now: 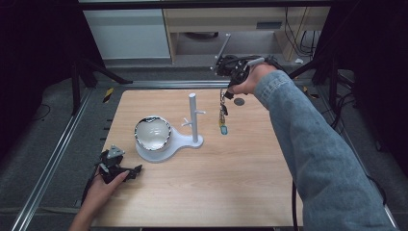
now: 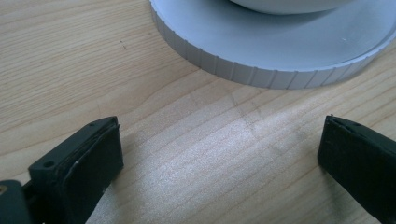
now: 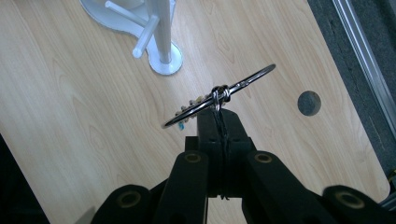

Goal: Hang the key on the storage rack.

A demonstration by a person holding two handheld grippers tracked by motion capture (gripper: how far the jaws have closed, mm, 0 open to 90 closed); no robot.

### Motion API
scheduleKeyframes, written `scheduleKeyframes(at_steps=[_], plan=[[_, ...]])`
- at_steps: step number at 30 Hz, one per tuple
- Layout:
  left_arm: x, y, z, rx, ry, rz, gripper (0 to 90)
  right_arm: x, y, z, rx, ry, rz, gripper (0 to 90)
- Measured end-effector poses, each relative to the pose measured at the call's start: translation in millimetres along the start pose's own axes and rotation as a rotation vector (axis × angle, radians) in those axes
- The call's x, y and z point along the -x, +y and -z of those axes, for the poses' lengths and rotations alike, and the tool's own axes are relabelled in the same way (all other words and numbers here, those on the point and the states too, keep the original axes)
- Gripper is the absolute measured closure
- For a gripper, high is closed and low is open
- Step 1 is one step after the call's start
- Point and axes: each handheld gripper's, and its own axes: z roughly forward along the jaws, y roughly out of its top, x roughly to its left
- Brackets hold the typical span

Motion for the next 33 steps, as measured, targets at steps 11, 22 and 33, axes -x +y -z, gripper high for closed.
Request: scheduleKeyframes(at_steps=[11, 22, 33], plan=[[0.0, 0.0, 0.0, 0.000, 0.000, 0.001, 0.0, -6.1, 18.6, -1.6, -0.011, 0.005, 0.028, 89.4], [0.0, 0.0, 0.0, 0.000, 0.000, 0.000, 0.0, -11.5, 26.1, -9.3, -0.021, 0.019, 0.042, 89.3], [0.0, 0.0, 0.0, 0.000, 0.000, 0.000, 0.0, -16.7, 33.2, -18.5, -0.032, 0.033, 0.057, 89.3]])
